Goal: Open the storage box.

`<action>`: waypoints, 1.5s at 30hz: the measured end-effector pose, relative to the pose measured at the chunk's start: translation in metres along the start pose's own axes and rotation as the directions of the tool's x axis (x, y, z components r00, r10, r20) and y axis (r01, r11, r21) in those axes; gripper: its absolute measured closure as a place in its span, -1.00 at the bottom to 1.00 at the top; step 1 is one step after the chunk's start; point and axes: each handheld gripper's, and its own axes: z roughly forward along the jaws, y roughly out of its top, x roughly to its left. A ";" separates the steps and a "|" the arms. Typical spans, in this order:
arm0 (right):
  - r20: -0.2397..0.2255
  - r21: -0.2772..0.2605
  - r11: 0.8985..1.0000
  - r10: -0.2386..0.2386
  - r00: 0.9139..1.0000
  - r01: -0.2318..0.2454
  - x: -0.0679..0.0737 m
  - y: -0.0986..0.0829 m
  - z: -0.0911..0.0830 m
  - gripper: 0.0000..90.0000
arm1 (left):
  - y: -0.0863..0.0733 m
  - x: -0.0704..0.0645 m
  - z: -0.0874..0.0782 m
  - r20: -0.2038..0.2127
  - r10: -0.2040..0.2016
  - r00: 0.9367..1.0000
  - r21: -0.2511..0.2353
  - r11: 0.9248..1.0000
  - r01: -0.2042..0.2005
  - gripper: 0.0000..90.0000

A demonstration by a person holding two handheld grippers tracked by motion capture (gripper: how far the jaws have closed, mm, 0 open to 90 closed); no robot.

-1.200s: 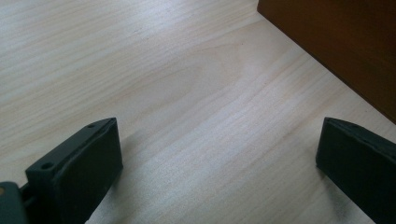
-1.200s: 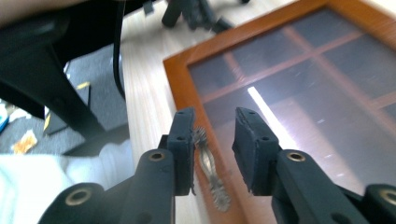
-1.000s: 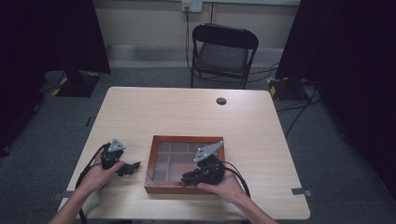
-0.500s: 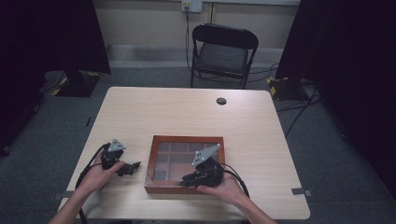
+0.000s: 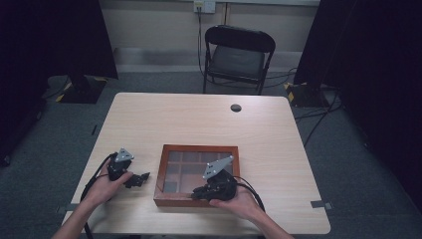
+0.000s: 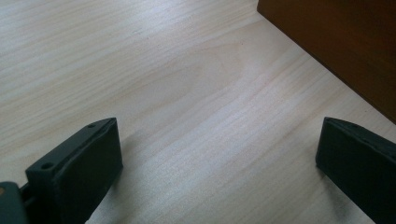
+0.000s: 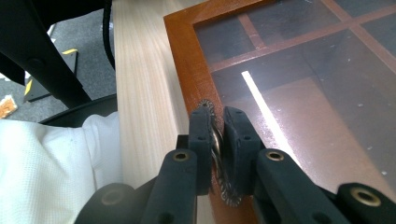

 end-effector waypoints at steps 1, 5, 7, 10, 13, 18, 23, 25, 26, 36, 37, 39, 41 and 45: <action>-0.003 0.002 1.000 -0.003 1.000 0.003 0.000 0.000 0.000 0.84 | 0.000 0.000 0.000 0.000 0.001 1.000 0.000 1.000 -0.001 -1.00; -0.009 0.004 1.000 0.001 1.000 -0.001 -0.001 0.001 0.000 0.84 | 0.000 0.000 0.000 0.000 0.000 1.000 0.000 1.000 0.000 -1.00; -0.014 0.007 1.000 -0.001 1.000 0.001 -0.001 0.002 -0.001 0.84 | 0.000 0.000 0.000 0.000 0.001 1.000 0.001 1.000 -0.001 -1.00; -0.013 -0.006 1.000 0.004 1.000 -0.004 -0.001 0.004 -0.004 0.84 | 0.000 0.000 0.000 0.000 0.000 1.000 0.000 1.000 0.000 -1.00; -0.015 -0.012 1.000 0.000 1.000 -0.001 -0.001 0.005 -0.006 0.84 | 0.000 0.000 0.000 0.000 0.000 1.000 0.001 1.000 0.000 -1.00; -0.015 -0.017 1.000 0.002 1.000 -0.002 -0.001 0.008 -0.010 0.84 | 0.000 0.000 0.000 0.000 0.000 1.000 0.001 1.000 0.000 -1.00; -0.013 -0.017 1.000 0.007 1.000 -0.007 -0.001 0.013 -0.013 0.84 | 0.000 0.000 0.000 0.002 -0.005 1.000 0.000 1.000 0.005 -1.00; -0.013 -0.018 1.000 0.009 1.000 -0.009 -0.001 0.014 -0.015 0.84 | 0.000 0.000 0.000 0.000 0.001 1.000 0.001 1.000 -0.001 -1.00; -0.019 -0.028 1.000 0.007 1.000 -0.008 -0.002 0.015 -0.017 0.84 | 0.000 0.000 0.000 0.000 0.000 1.000 0.000 1.000 0.000 -1.00; -0.021 -0.047 0.999 0.006 1.000 -0.007 -0.003 0.022 -0.024 0.84 | 0.000 0.000 0.000 0.000 0.001 1.000 0.001 1.000 -0.001 -1.00; -0.023 -0.048 0.999 0.005 1.000 -0.006 -0.003 0.022 -0.025 0.84 | 0.000 0.000 0.000 0.000 0.001 1.000 0.001 1.000 -0.001 -1.00; -0.023 -0.048 0.999 0.008 1.000 -0.009 -0.003 0.023 -0.025 0.84 | 0.000 0.000 0.000 0.000 0.000 1.000 0.001 1.000 0.000 -1.00; -0.023 -0.045 0.999 0.006 1.000 -0.007 -0.003 0.023 -0.025 0.84 | 0.000 0.000 0.000 0.000 0.000 1.000 0.000 1.000 0.000 -1.00; -0.028 -0.045 0.999 0.006 1.000 -0.007 -0.004 0.024 -0.026 0.84 | 0.000 0.000 0.000 0.000 0.000 1.000 0.000 1.000 0.000 -1.00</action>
